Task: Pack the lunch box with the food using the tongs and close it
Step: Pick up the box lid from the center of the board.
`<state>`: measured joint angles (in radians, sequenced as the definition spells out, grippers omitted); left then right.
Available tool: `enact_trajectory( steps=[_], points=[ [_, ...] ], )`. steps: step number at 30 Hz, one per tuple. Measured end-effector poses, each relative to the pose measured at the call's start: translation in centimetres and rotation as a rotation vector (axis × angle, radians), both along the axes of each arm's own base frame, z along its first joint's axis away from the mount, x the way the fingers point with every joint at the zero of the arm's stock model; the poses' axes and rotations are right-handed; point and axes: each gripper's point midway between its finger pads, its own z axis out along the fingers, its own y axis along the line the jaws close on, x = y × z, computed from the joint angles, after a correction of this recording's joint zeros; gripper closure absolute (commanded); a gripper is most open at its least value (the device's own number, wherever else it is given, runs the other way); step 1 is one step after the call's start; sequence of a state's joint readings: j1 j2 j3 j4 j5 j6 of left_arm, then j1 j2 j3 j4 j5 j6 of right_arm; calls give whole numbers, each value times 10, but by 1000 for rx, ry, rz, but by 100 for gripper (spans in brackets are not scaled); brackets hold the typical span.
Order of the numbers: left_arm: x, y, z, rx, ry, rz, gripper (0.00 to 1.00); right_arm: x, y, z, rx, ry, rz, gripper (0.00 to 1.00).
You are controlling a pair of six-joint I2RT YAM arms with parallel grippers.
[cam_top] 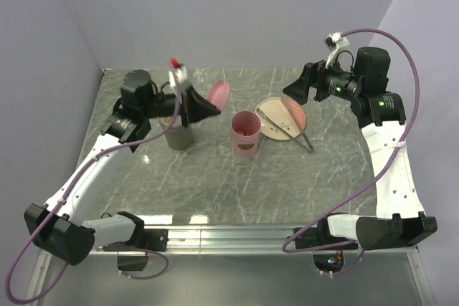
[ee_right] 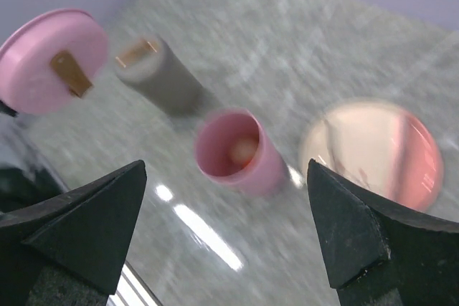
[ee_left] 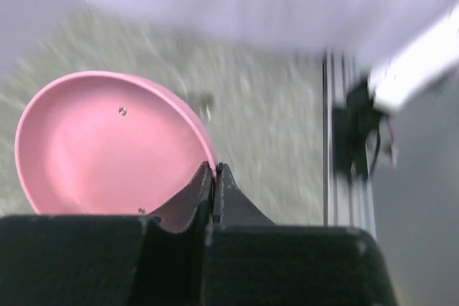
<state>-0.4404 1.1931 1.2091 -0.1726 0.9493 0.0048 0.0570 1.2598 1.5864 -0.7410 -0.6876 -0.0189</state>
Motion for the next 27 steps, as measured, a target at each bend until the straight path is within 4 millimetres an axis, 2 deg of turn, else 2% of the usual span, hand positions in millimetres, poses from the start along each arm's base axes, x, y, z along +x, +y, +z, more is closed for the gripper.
enact_trajectory(
  steps=[2,5,8,13,18,24,27],
  points=[
    [9,4,33,-120,10,22,100,6,6,15,86,-28,12,0],
    [11,6,74,-264,19,11,100,11,17,31,228,-38,41,1],
    [10,10,96,-360,36,-10,100,13,30,46,375,-26,90,3],
    [21,17,111,-466,138,26,100,16,44,68,610,7,172,10],
    [38,23,122,-568,266,105,100,19,56,61,805,94,200,15],
    [53,28,129,-667,396,176,100,14,104,65,888,192,306,18],
    [57,30,130,-693,432,194,100,11,127,65,902,226,351,26]
  ],
)
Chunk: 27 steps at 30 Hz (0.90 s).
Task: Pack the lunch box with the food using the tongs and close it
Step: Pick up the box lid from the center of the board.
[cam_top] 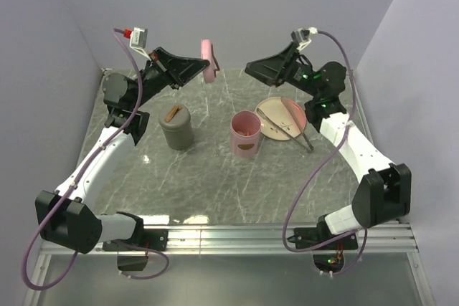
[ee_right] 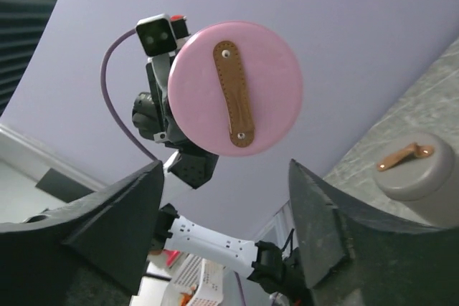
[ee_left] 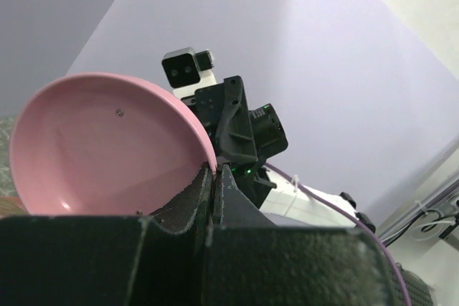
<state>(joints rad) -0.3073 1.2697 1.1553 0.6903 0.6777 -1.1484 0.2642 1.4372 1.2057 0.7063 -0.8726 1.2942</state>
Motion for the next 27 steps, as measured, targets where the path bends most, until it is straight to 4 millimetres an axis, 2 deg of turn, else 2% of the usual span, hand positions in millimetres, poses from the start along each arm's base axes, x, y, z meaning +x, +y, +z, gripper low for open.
enact_trajectory(
  steps=[7,11,19,27],
  points=[
    [4,2,-1,-27,44,5,100,3,35,-2,15,28,77,34],
    [3,1,-1,-30,49,1,100,-3,51,-2,20,29,118,36],
    [1,-1,-3,-31,54,-12,100,-16,66,3,26,-2,166,35],
    [-2,-4,-3,-38,58,-26,100,-15,76,-1,-2,-45,170,36]
  ],
)
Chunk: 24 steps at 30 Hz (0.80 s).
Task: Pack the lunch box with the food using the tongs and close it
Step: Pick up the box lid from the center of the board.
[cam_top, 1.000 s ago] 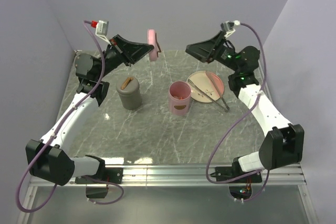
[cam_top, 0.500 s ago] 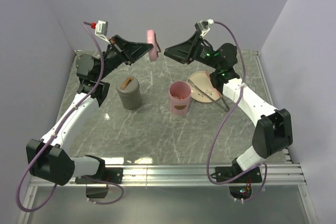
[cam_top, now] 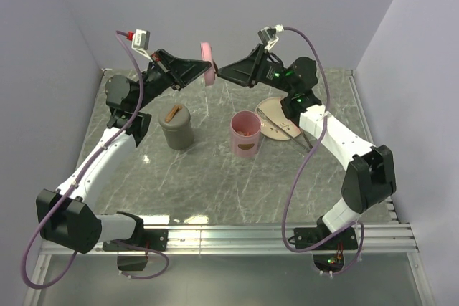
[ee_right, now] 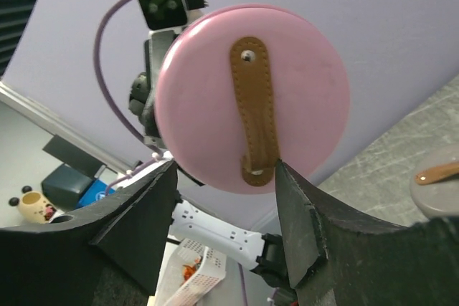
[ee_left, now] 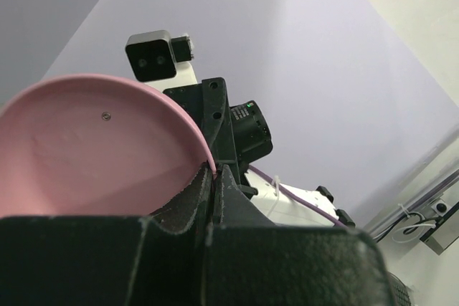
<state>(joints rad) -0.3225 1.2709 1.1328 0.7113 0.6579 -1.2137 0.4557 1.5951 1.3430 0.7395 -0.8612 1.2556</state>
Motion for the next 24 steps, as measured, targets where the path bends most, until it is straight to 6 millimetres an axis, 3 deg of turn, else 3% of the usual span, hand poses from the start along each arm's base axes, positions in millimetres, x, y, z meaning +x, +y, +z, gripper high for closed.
enact_trajectory(
  steps=[11,24],
  points=[
    [-7,-4,-1,8,-10,-33,100,12,-7,-8,-28,-11,-36,43],
    [-9,-7,-7,16,-3,-48,100,-1,3,-9,-39,-51,-1,53]
  ],
)
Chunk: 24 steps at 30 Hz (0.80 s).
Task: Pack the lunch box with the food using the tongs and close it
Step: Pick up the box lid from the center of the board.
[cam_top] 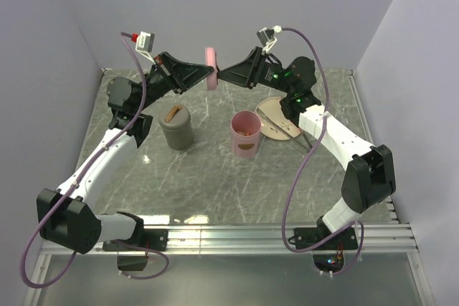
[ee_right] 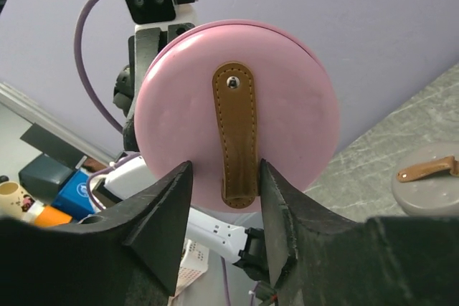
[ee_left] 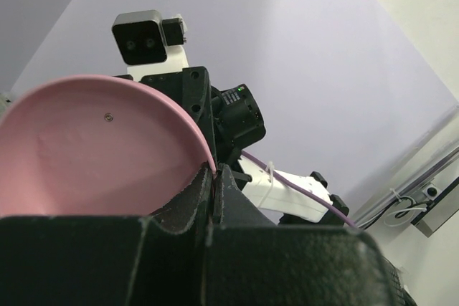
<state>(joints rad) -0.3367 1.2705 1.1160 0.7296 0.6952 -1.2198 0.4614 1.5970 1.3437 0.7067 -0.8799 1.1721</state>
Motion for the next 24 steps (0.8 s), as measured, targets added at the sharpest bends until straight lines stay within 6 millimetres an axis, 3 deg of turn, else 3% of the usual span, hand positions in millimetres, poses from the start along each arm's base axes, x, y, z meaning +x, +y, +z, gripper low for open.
enact_trajectory(
  steps=[4,10,16,19,23,24],
  points=[
    [-1,0,1,-1,-4,-2,100,1,0,-2,-6,2,-6,66],
    [-8,-1,3,-1,-18,-13,100,1,0,0,-4,-14,-8,98],
    [-10,1,-4,2,-8,-7,99,1,1,-6,-35,-24,-4,100],
    [-8,1,-8,3,4,2,87,3,-1,-10,-52,-20,-7,100],
    [-5,1,-15,18,10,15,42,8,-9,-11,-65,-24,-23,100],
    [-4,0,-16,21,15,17,38,10,-13,-10,-67,-25,-33,100]
  ],
)
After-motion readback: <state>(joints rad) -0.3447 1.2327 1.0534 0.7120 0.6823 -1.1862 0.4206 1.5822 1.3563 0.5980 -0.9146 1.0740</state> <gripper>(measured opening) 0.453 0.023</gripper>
